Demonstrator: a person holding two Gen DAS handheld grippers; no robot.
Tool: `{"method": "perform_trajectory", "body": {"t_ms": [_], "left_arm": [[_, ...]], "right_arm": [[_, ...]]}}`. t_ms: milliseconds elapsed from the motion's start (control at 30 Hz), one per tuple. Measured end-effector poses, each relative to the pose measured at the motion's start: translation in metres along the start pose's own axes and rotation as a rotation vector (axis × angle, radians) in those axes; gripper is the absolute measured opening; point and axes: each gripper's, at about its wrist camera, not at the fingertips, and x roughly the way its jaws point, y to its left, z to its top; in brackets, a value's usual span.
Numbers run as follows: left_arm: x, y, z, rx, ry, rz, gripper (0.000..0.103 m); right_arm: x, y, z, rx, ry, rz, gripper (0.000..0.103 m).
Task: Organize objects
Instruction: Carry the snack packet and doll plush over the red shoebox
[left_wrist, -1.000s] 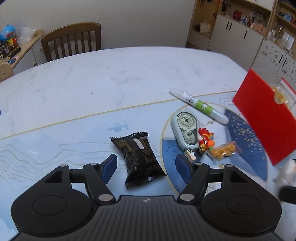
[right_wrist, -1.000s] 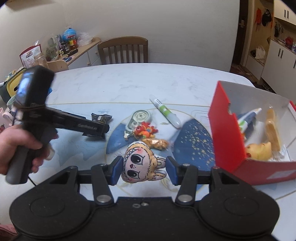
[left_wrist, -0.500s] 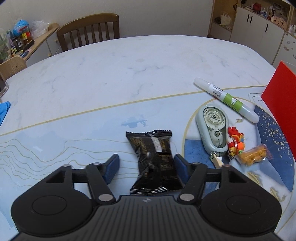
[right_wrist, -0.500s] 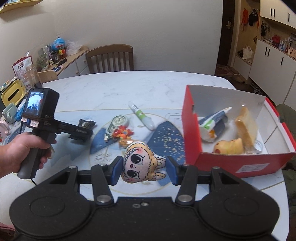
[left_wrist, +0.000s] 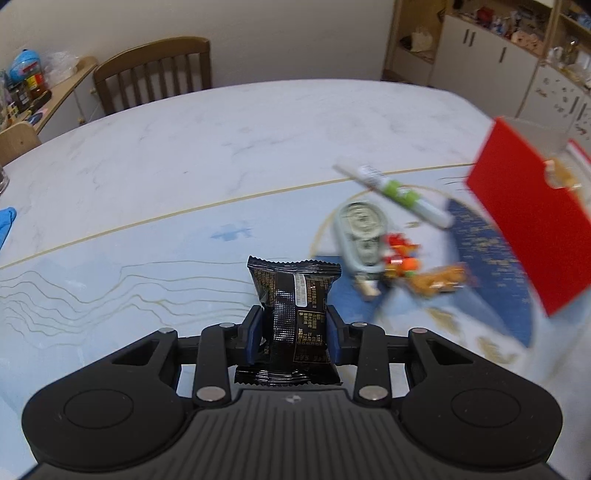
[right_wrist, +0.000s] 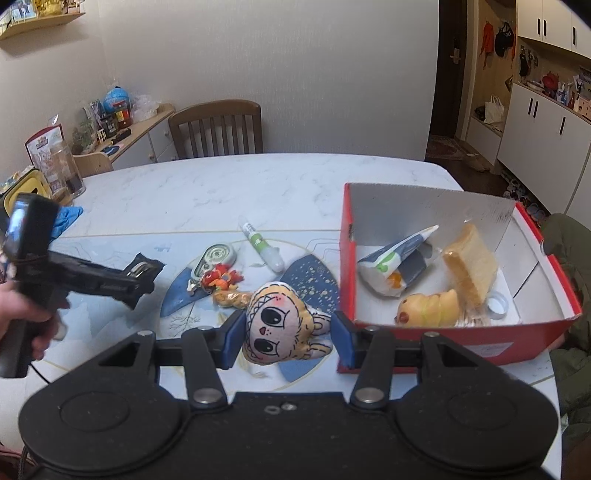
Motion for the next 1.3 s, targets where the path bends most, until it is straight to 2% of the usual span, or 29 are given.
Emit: {"method": "perform_trajectory", "body": {"t_ms": [233, 467, 733, 1000, 1167, 1300], "left_arm": [[-0.034, -0.048, 0.012, 0.032, -0.028, -0.088, 0.033], [-0.044, -0.114, 0.032, 0.117, -0.056, -0.174, 0.033], [-0.041, -0.181, 0.059, 0.194, -0.081, -0.229, 0.034], [-0.032, -0.249, 0.084, 0.285, -0.094, -0.289, 0.034], [-0.012, -0.285, 0.089, 0.339, -0.047, -0.309, 0.034], [0.006, -0.308, 0.088, 0.389, -0.006, -0.290, 0.034]], "right_arm": [[-0.003, -0.033, 0.006, 0.016, -0.025, 0.009, 0.049], [-0.006, -0.073, 0.010, 0.037, -0.057, -0.016, 0.049], [-0.003, -0.126, 0.016, 0.074, -0.072, -0.085, 0.049], [0.008, -0.171, 0.017, 0.105, -0.048, -0.148, 0.049], [0.018, -0.192, 0.014, 0.117, -0.030, -0.181, 0.049], [0.029, -0.205, 0.011, 0.126, 0.007, -0.184, 0.049]]}}
